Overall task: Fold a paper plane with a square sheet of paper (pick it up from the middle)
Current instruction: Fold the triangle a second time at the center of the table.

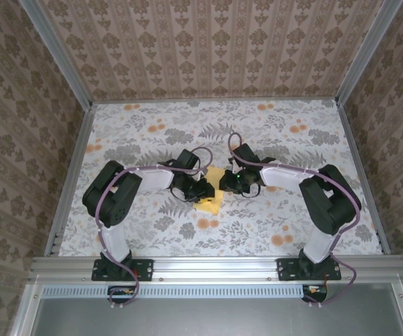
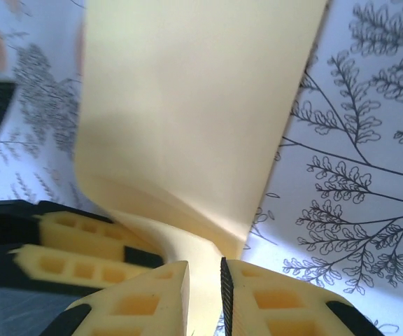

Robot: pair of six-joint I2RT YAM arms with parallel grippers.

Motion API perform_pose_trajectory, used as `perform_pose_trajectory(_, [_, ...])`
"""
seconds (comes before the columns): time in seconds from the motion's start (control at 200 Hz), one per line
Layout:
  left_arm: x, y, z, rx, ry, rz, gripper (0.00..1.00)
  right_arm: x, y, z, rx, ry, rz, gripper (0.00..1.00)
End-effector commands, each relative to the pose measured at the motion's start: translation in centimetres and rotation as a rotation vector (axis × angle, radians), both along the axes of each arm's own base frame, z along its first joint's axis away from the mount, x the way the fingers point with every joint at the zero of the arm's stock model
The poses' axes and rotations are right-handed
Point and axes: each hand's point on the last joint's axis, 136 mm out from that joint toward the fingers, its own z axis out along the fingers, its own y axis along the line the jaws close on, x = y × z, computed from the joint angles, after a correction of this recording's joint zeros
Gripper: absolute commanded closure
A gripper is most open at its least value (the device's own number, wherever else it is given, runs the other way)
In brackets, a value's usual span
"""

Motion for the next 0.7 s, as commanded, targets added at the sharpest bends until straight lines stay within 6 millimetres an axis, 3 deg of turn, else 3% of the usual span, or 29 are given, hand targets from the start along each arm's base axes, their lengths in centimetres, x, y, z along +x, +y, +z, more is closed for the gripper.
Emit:
perform_pose_trajectory(0.0, [-0.8, 2.0, -2.1, 0.13, 0.036, 0.026, 0.76, -0.7, -0.5, -0.2, -0.014, 0.02, -0.003, 0.8])
perform_pose_trajectory(0.39, [-0.7, 1.6, -1.4, 0.108, 0.025, 0.021, 0.77, -1.1, 1.1, -1.8, 0.018, 0.069, 0.046, 0.86])
perform_pose_trajectory(0.695, [1.0, 0.1, 3.2, -0.018, -0.106, 0.016, 0.76, -1.4, 1.1, -2.7, 0.002, 0.088, 0.057, 0.87])
